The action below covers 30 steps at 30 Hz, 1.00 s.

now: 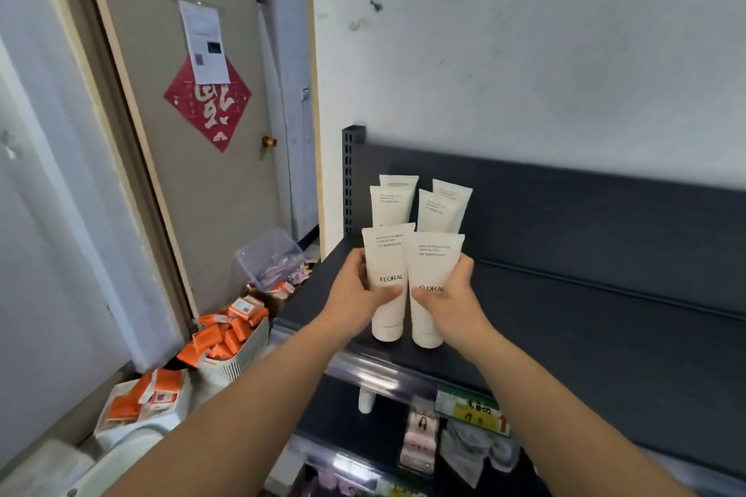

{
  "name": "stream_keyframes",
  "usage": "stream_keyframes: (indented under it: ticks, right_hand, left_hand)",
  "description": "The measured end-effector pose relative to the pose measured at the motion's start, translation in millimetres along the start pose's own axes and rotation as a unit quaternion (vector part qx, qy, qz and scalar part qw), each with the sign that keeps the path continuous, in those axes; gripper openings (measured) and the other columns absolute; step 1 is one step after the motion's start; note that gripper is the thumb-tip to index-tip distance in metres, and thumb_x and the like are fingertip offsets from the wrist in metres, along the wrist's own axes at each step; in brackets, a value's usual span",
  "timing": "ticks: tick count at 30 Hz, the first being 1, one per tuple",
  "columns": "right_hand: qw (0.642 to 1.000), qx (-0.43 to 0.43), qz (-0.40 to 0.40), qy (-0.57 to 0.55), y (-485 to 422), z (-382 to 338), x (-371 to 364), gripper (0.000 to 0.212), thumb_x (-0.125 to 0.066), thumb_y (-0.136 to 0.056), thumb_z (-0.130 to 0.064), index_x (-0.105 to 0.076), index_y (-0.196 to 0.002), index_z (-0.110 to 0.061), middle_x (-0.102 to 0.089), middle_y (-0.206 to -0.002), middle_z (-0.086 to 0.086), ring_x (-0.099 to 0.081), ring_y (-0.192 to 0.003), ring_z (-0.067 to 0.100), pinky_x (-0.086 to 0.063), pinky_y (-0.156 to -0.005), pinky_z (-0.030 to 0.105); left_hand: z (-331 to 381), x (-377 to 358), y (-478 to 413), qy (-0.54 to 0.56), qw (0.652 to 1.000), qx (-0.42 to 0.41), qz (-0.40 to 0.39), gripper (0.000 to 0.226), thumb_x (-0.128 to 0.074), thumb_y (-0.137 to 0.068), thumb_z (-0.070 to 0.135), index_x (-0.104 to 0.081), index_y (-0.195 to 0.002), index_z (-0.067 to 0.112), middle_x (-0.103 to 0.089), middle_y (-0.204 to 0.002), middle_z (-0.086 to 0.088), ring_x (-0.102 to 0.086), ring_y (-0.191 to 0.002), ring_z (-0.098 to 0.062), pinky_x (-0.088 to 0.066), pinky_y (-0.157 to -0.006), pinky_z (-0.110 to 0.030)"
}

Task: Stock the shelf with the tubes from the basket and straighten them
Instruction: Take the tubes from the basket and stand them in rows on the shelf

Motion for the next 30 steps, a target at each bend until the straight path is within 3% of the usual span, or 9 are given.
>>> stream_keyframes:
  ticks: [3,6,11,21,26,30]
  right_hand:
    - [0.999,0.016,0.039,0.018,-10.0,10.3,5.2,0.059,-0.070,-0.084,-0.006,-0.028,-0.118,-0.030,-0.051,-0.126,-0.002,-0.053,-0.116,0.014,-0.047,-0.088,0.029]
    - [0.998,0.020,0.057,0.035,-22.1,15.9,4.1,0.057,-0.072,-0.084,-0.011,-0.029,-0.116,-0.030,-0.052,-0.122,-0.005,-0.054,-0.111,0.010,-0.046,-0.078,0.020]
    - [0.992,0.033,0.093,0.074,-50.1,18.1,4.1,0.059,-0.072,-0.084,-0.012,-0.027,-0.118,-0.030,-0.049,-0.128,-0.003,-0.050,-0.117,0.014,-0.044,-0.088,0.027]
    - [0.984,0.023,0.149,0.096,-72.8,28.7,2.0,0.057,-0.075,-0.082,-0.017,-0.032,-0.117,-0.027,-0.051,-0.126,-0.001,-0.051,-0.115,0.015,-0.047,-0.087,0.030]
    - [0.986,-0.020,0.135,0.092,-71.1,37.5,5.3,0.068,-0.080,-0.076,-0.021,-0.035,-0.127,-0.024,-0.050,-0.128,-0.002,-0.051,-0.117,0.015,-0.048,-0.096,0.039]
    - [0.983,-0.072,0.094,0.142,-59.2,46.8,14.6,0.067,-0.076,-0.079,-0.023,-0.038,-0.134,-0.018,-0.052,-0.132,0.002,-0.054,-0.115,0.016,-0.046,-0.088,0.028]
  left_hand:
    - [-6.0,1.4,-17.3,-0.034,0.999,-0.015,-0.004,0.058,-0.080,-0.075,0.005,-0.049,-0.121,0.026,-0.064,-0.119,0.009,-0.060,-0.112,-0.007,-0.052,-0.094,-0.035]
    - [-8.3,3.7,-37.0,-0.064,0.997,-0.027,-0.023,0.059,-0.077,-0.079,0.005,-0.045,-0.124,0.024,-0.061,-0.119,0.015,-0.057,-0.113,-0.002,-0.050,-0.095,-0.031]
    - [-11.5,8.9,-66.7,-0.097,0.995,-0.029,-0.025,0.056,-0.072,-0.084,0.008,-0.039,-0.125,0.027,-0.052,-0.116,0.023,-0.049,-0.111,0.003,-0.043,-0.087,-0.018]
    - [-26.1,8.7,-91.9,-0.130,0.991,-0.017,-0.026,0.058,-0.072,-0.084,0.014,-0.036,-0.128,0.030,-0.047,-0.112,0.029,-0.045,-0.101,0.013,-0.041,-0.090,-0.021]
    - [-30.4,15.8,-85.9,-0.168,0.984,0.010,-0.053,0.067,-0.077,-0.081,0.017,-0.036,-0.134,0.025,-0.049,-0.119,0.019,-0.047,-0.112,0.001,-0.042,-0.091,-0.023]
    - [-29.5,32.0,-75.7,-0.269,0.962,0.031,-0.025,0.072,-0.078,-0.078,0.025,-0.037,-0.137,0.019,-0.051,-0.134,0.004,-0.050,-0.125,-0.015,-0.044,-0.099,-0.030]
Point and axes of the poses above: each hand's wrist, its own y-axis away from the middle knuckle, its own x-axis out of the back of the hand, z = x × y, the point moved 6 cm from there along -y, towards the middle knuckle
